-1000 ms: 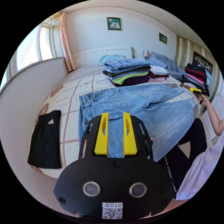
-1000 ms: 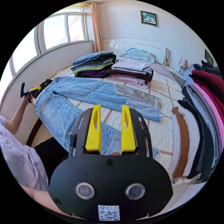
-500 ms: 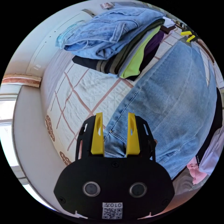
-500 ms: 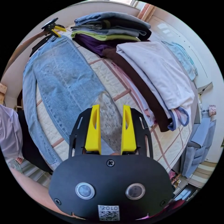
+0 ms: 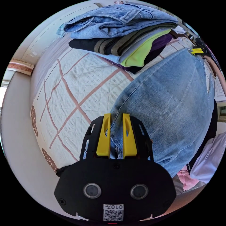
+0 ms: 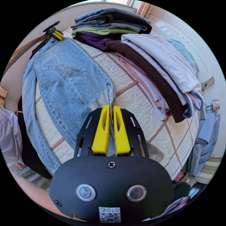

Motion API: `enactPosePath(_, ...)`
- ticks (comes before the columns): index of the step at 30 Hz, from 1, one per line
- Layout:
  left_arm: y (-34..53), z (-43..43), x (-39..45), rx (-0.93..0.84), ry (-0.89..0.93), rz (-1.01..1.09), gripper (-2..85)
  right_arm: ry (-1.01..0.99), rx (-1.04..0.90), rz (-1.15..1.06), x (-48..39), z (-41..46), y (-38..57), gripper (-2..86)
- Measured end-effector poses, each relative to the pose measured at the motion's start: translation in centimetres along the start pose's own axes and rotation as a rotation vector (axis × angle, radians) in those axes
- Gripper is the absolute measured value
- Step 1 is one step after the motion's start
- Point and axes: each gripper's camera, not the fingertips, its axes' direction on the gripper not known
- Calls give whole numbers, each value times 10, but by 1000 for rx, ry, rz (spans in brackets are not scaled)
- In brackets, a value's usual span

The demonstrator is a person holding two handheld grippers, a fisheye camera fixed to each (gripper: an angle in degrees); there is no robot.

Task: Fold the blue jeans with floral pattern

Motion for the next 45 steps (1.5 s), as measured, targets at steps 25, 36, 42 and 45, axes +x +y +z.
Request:
enactPosePath(25, 461, -44, 238, 498, -75, -319, 43, -62, 264, 198, -254, -92, 287, 39)
enactPosePath(36, 532, -22, 273, 473, -95, -253, 41, -77, 322, 263, -264, -94, 340, 37)
enactPosePath(42, 552, -21, 278, 468, -113, -238, 40, -63, 295, 250, -264, -98, 349, 33)
enactPosePath(45, 566, -21, 282, 468, -101, -234, 38, -47, 314, 246, -266, -103, 358, 32)
